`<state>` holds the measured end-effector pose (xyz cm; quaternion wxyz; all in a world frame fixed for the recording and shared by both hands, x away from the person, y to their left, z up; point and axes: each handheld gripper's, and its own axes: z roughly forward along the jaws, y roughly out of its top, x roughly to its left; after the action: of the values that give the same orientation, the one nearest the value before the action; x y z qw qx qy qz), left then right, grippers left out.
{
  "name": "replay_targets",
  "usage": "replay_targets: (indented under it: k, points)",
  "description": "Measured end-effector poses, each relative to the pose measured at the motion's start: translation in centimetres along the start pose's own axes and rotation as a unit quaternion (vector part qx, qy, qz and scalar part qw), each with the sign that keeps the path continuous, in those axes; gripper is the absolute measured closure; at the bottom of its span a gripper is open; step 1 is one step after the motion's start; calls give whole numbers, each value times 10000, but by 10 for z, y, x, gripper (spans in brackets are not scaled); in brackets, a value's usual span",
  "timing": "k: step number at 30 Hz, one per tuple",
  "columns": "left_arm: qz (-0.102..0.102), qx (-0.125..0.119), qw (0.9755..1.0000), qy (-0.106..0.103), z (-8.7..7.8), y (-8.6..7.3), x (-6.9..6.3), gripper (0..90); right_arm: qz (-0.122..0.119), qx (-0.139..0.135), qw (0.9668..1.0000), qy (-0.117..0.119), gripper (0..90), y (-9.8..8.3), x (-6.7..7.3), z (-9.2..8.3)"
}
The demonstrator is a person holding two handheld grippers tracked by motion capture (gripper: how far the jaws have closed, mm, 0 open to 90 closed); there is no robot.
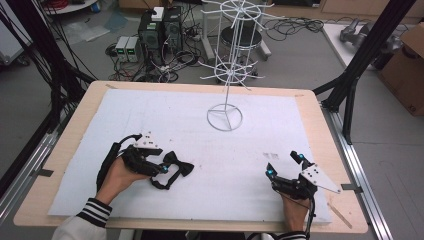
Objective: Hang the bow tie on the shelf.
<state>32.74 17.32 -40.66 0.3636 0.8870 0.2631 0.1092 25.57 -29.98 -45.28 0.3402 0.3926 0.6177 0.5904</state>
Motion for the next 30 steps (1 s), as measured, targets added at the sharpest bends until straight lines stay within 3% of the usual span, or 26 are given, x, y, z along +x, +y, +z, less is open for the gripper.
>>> replay_targets:
  k: [3, 9, 19, 22, 30]
  points:
    - [204, 253, 9995, 34, 2, 4, -1, 424, -10, -2, 10000, -9, 33, 0, 0, 0]
    - [273, 571, 9980, 53, 9, 12, -3, 480, -11, 6, 10000, -7, 33, 0, 0, 0]
    - [183, 941, 9953, 121, 22, 15, -1, 605, 1, 6, 10000, 3, 33, 0, 0, 0]
    - [214, 1009, 9946, 107, 25, 14, -1, 664, 4, 2, 10000, 7, 33, 0, 0, 0]
    - [53, 1152, 9933, 93, 30, 13, 2, 796, 6, 8, 10000, 11, 33, 0, 0, 0]
